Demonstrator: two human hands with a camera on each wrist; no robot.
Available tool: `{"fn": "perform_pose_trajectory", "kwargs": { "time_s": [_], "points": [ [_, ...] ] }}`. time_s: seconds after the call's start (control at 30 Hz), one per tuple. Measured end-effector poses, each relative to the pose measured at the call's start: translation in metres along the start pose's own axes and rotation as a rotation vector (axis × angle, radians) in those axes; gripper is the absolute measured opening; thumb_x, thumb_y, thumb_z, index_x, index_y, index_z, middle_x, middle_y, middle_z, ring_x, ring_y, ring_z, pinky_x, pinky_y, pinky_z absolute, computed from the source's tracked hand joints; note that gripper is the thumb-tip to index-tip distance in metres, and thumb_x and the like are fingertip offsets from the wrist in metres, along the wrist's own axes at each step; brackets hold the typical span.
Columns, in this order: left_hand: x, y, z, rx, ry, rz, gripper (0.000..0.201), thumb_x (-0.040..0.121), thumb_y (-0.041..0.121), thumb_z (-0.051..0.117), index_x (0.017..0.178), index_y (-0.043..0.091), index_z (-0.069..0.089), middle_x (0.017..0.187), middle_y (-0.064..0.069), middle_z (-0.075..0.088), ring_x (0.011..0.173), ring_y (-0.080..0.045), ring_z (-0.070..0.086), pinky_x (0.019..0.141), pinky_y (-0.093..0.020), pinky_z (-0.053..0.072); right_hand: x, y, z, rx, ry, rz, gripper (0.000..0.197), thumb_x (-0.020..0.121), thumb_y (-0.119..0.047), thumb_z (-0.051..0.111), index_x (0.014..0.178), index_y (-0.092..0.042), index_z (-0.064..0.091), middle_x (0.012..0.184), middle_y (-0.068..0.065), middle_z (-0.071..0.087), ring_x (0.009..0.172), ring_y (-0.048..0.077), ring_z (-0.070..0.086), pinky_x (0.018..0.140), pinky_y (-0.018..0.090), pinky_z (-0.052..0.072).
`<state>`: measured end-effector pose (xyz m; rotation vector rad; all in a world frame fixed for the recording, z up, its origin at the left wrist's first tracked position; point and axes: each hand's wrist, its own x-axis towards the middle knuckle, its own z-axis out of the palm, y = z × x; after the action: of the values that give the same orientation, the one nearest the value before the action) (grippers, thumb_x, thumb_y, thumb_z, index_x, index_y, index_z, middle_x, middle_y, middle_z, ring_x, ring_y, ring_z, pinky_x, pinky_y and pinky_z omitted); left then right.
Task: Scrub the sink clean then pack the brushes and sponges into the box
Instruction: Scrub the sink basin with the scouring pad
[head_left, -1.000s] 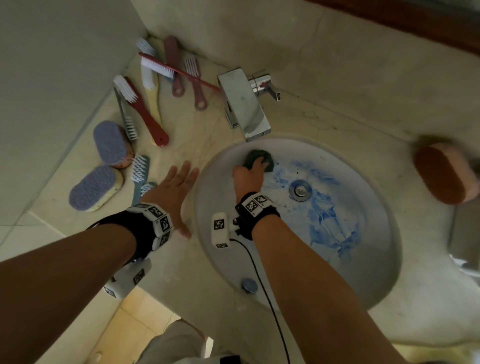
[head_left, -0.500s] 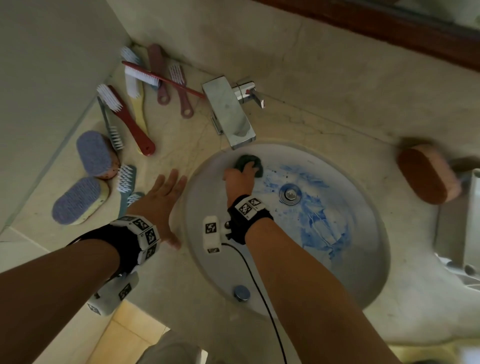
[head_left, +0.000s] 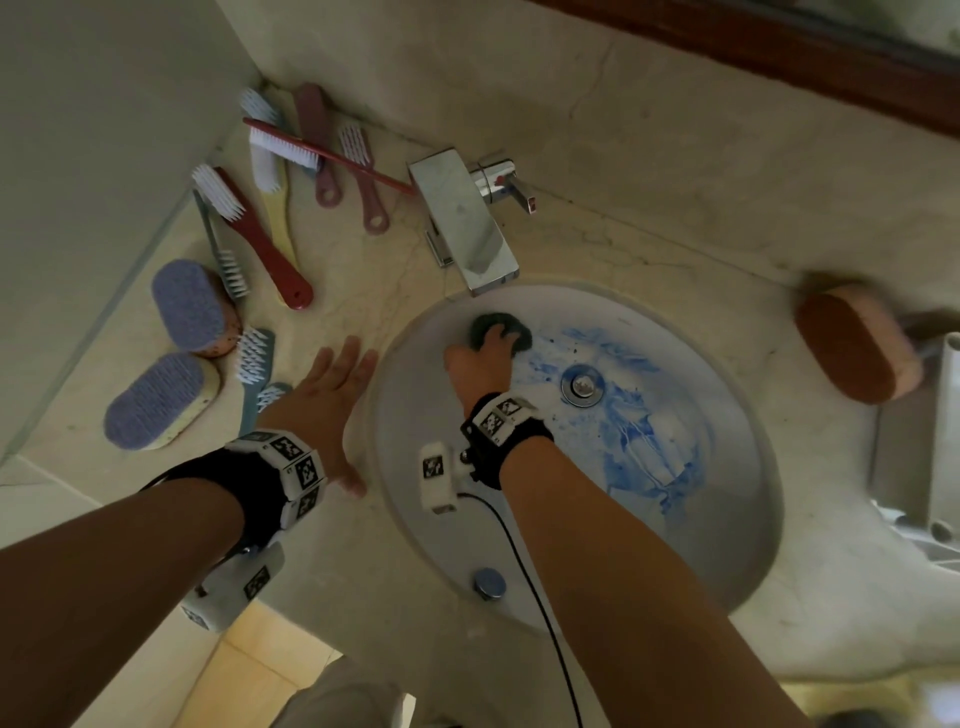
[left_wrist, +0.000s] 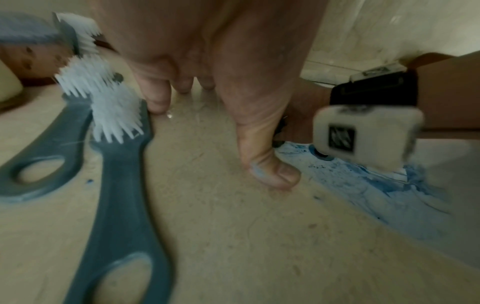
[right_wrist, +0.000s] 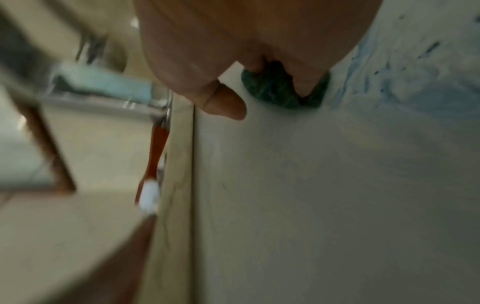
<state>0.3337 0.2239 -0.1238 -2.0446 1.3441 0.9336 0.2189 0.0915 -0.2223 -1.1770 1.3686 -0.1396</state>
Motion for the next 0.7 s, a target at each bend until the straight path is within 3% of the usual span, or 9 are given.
{"fn": "perform_pose_trajectory", "kwargs": {
  "time_s": [0.13,0.27,0.47,0.7],
  "points": [
    [0.001,0.001,-0.001,0.02,-0.005,0.006,0.152,0.055,0.051,0.089,0.148,0.019,-0.028,0.154,-0.003,-0.036,0.146,-0.029,-0.021,0.12,-0.046,0.015,-0.018,0.013,0.007,-0.722,-0.265,-0.149,0.101,0.086,-0.033,0.062,0.154,-0.005,-0.007,0.159,0.014,-0.02,0.147,0.038,0.007,0.118,0.045,0.023],
    [0.0,0.0,0.0,0.018,-0.006,0.012,0.153,0.054,0.052,0.089,0.149,0.019,-0.027,0.154,-0.004,-0.035,0.146,-0.03,-0.02,0.119,-0.044,0.01,-0.02,0.021,-0.005,-1.063,-0.373,-0.243,0.104,0.084,-0.037,0.066,0.154,-0.006,-0.004,0.16,0.015,-0.019,0.145,0.043,0.009,0.114,0.049,0.029],
    [0.004,-0.003,0.002,0.005,-0.004,0.019,0.155,0.053,0.05,0.09,0.149,0.019,-0.028,0.154,-0.003,-0.035,0.146,-0.029,-0.02,0.119,-0.044,0.009,-0.046,0.053,-0.009,-1.251,-0.571,-0.33,0.103,0.083,-0.034,0.065,0.155,-0.007,-0.003,0.16,0.011,-0.019,0.145,0.043,0.008,0.114,0.049,0.03],
    [0.007,-0.007,0.004,-0.023,-0.003,0.029,0.156,0.05,0.051,0.091,0.148,0.022,-0.028,0.153,0.001,-0.037,0.146,-0.027,-0.021,0.118,-0.052,0.018,-0.025,0.043,-0.015,-1.202,-0.482,-0.306,0.104,0.084,-0.03,0.067,0.155,-0.011,-0.007,0.16,0.008,-0.023,0.147,0.042,0.001,0.117,0.051,0.024]
  ]
}}
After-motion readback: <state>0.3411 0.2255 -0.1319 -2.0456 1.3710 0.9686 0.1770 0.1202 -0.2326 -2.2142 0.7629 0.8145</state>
